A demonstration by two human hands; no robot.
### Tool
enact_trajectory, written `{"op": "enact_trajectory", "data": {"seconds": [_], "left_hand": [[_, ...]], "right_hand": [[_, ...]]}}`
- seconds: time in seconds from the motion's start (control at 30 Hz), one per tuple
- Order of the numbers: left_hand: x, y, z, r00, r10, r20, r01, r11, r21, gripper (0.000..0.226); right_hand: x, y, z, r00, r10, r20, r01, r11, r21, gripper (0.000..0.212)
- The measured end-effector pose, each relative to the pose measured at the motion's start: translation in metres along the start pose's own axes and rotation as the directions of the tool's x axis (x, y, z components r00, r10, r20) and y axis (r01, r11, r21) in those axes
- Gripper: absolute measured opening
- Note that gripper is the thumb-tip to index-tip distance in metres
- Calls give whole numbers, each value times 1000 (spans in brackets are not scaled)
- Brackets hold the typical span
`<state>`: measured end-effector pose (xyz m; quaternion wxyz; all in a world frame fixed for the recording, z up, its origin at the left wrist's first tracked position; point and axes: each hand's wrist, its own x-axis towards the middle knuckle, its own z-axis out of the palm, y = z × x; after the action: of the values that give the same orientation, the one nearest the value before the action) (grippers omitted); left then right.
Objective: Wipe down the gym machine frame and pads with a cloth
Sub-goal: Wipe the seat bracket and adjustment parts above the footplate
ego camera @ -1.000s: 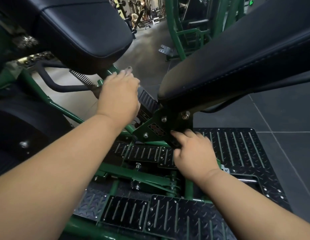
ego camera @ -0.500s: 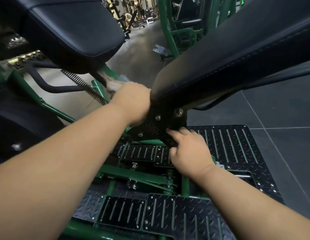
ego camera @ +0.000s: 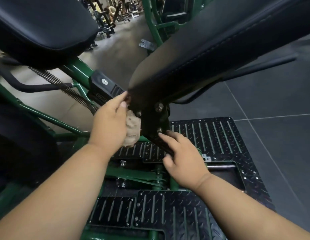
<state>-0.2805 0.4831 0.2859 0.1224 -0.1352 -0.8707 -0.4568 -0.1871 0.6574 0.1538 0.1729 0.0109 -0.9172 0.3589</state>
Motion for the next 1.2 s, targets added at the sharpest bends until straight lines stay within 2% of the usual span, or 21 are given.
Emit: {"op": "enact_trajectory", "data": {"seconds": [0.03,0.1,0.17,0.23,0.3,0.37,0.43,0.57,0.7,0.8,0.87,1.07,1.2], "left_hand": [[-9,-1,3,995,-93,-42,83,978,-190,35],[-31,-2,11,958,-279,-64,213,844,-492,37],[-53,-1,26,910,-413,42,328,651,-684,40],[-71,4,45,852,-492,178,430,467,-772,40],[-81,7,64,810,-503,300,495,314,-810,35],[-81,8,81,784,-504,363,520,211,-828,32],[-77,4,95,759,-518,394,544,173,-821,30],[-75,-4,117,752,-517,408,592,258,-764,26],[-58,-14,127,795,-525,303,547,403,-734,15],[-51,-26,125,840,-486,242,515,573,-638,7],[-57,-32,127,865,-449,226,489,648,-584,4],[-75,-33,138,892,-384,236,451,755,-475,19],[-55,-36,149,886,-444,136,463,824,-325,40]], "right_hand": [[-2,0,-1,1000,17,-19,-16,999,52,66],[-5,0,-4,997,50,-55,-40,985,166,62],[-7,0,-9,994,98,-42,-80,947,311,65],[-7,-3,-15,992,117,45,-124,880,458,82],[-7,-7,-18,991,65,116,-117,834,539,93],[-8,-6,-17,993,46,107,-98,829,551,84],[-8,1,-14,989,118,88,-146,826,544,67],[-8,21,-17,959,275,72,-266,781,565,53],[0,45,-31,900,436,-19,-346,738,579,51],[2,56,-37,871,485,-77,-336,703,626,44],[1,59,-41,862,485,-149,-291,713,638,41],[-2,55,-49,874,457,-164,-230,687,690,39],[2,57,-60,866,471,-168,-212,650,729,41]]}}
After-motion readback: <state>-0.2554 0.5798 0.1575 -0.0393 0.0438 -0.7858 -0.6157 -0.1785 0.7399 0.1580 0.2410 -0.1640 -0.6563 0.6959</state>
